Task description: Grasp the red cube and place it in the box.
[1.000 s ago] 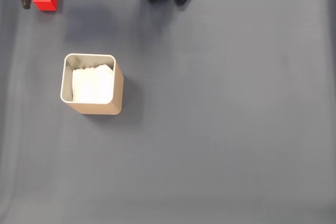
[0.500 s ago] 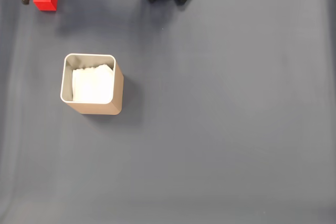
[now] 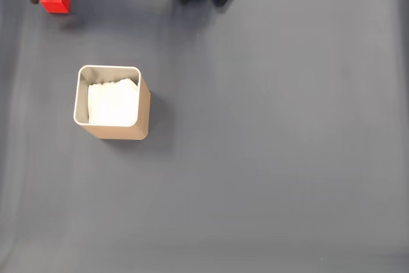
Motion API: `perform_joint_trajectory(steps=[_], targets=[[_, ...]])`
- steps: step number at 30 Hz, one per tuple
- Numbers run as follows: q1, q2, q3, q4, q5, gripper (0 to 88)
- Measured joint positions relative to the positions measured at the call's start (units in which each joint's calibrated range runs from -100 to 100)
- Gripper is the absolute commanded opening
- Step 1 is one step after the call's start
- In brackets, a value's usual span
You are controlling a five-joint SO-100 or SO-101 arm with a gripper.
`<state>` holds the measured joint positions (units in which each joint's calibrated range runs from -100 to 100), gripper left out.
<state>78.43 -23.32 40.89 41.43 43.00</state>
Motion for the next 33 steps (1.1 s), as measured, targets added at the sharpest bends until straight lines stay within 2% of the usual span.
perform_joint_trajectory(steps=[13, 33], targets=[[0.23, -0.45, 8.83, -8.77, 1.76, 34.8], [0.3, -8.65, 20.22, -13.57, 3.66, 34.5]])
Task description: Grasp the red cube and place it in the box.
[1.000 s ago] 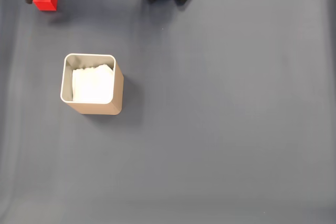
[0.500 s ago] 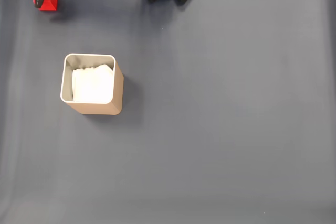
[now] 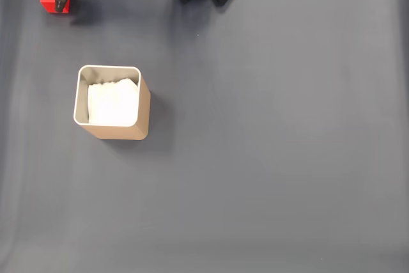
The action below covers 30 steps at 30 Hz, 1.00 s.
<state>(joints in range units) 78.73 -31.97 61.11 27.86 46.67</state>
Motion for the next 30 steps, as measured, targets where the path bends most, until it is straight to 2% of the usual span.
perform_joint_trajectory(steps=[30], targets=[[-3.16, -2.23, 2.82, -2.19, -0.34, 36.2]])
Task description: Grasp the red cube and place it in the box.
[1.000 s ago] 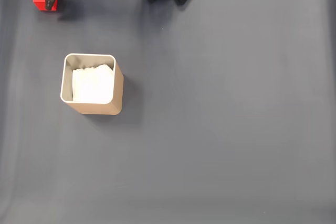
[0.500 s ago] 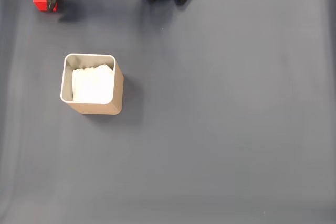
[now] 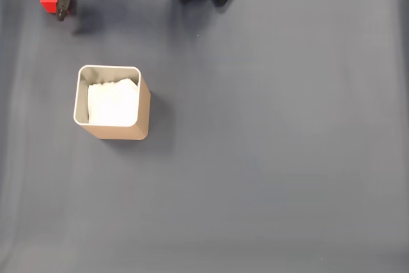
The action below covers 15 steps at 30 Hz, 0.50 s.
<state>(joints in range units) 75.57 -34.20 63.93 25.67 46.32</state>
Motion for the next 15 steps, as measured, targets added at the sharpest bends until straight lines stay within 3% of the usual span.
perform_joint_trajectory(steps=[15], targets=[[0.0, 0.0, 0.0, -0.81, -0.39, 36.6]])
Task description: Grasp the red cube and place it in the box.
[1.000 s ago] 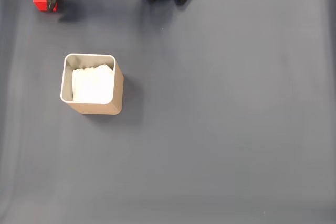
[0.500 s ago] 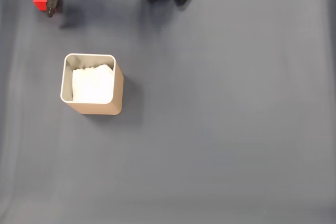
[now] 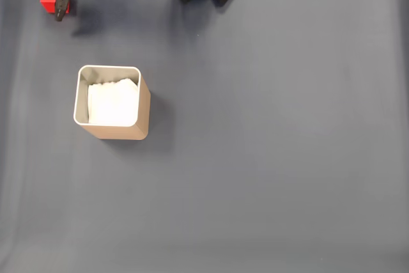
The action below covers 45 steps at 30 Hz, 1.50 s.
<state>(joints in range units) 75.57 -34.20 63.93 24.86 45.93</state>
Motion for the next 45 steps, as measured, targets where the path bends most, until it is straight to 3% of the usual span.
perform_joint_trajectory(steps=[45], targets=[[-1.95, 7.13, 0.0, -7.88, -0.88, 37.1]])
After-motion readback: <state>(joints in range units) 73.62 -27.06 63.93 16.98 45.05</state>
